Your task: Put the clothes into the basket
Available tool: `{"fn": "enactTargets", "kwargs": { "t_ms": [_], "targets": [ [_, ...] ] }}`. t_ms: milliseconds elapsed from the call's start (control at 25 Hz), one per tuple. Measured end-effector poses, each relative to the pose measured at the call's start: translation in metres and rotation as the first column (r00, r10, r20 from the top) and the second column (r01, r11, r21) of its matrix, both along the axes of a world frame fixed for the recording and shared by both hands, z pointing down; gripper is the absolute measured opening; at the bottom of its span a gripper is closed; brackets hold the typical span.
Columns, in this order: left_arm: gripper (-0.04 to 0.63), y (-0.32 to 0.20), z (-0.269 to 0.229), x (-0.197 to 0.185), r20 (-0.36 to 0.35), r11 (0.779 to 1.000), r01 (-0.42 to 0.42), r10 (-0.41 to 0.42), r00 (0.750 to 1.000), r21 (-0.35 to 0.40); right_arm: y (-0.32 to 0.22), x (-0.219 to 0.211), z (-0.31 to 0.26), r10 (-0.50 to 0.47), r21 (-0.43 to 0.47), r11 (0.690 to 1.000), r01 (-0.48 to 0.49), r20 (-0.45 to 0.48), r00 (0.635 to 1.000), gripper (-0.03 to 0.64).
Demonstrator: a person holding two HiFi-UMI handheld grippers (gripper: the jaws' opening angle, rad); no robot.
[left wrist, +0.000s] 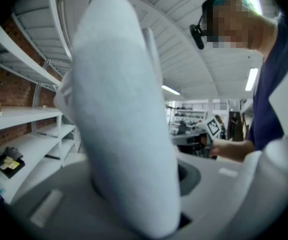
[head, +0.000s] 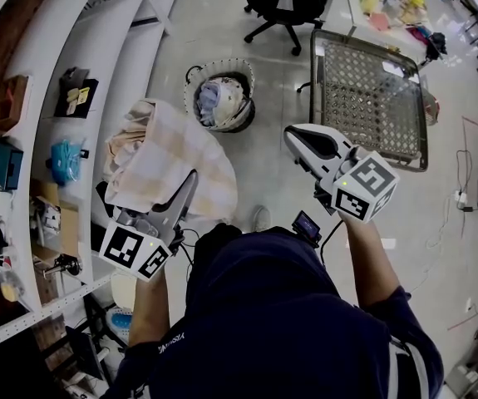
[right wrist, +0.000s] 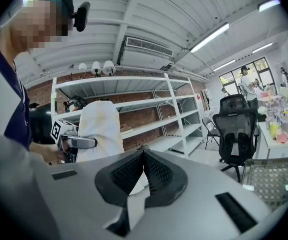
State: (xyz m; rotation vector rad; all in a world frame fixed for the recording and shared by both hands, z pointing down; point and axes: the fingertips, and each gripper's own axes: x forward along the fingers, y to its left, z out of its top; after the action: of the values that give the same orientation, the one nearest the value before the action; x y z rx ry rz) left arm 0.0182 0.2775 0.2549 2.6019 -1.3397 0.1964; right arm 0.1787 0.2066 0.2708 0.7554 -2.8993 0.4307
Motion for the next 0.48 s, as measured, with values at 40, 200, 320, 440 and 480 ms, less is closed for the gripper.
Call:
{"fn": "enactTargets", "kwargs": {
  "t_ms": [40, 200, 320, 440, 480],
  "targets": [
    [0.133, -0.001, 0.0, 0.001, 0.0, 1.0, 0.001, -0.001, 1.0, 0.0, -0.001, 0.001, 0.001, 0.0, -0.001, 1.0, 0.0, 0.001, 1.0, 0.008],
    [0.133, -0.01, 0.0, 0.002, 0.003, 1.0, -0.003, 0.003, 1.0, 0.002, -0.008, 0.004, 0.002, 0.004, -0.006, 1.0, -0.004, 0.005, 1.0, 0.008],
    [0.133, -0.019, 0.001, 0.002, 0.004, 1.0, -0.009, 0.009, 1.0, 0.002, -0.014, 0.004, 0.004, 0.007, -0.01, 1.0, -0.007, 0.006, 1.0, 0.008],
    [0.133, -0.027, 0.003, 0.002, 0.001, 1.0, -0.019, 0.019, 1.0, 0.0, -0.02, 0.005, 0.009, 0.013, -0.019, 1.0, -0.013, 0.003, 1.0, 0.008],
    [0.133, -0.029, 0.004, 0.002, 0.0, 1.0, -0.023, 0.023, 1.0, 0.001, -0.023, 0.006, 0.01, 0.016, -0.021, 1.0, -0.016, 0.002, 1.0, 0.008]
  ]
}}
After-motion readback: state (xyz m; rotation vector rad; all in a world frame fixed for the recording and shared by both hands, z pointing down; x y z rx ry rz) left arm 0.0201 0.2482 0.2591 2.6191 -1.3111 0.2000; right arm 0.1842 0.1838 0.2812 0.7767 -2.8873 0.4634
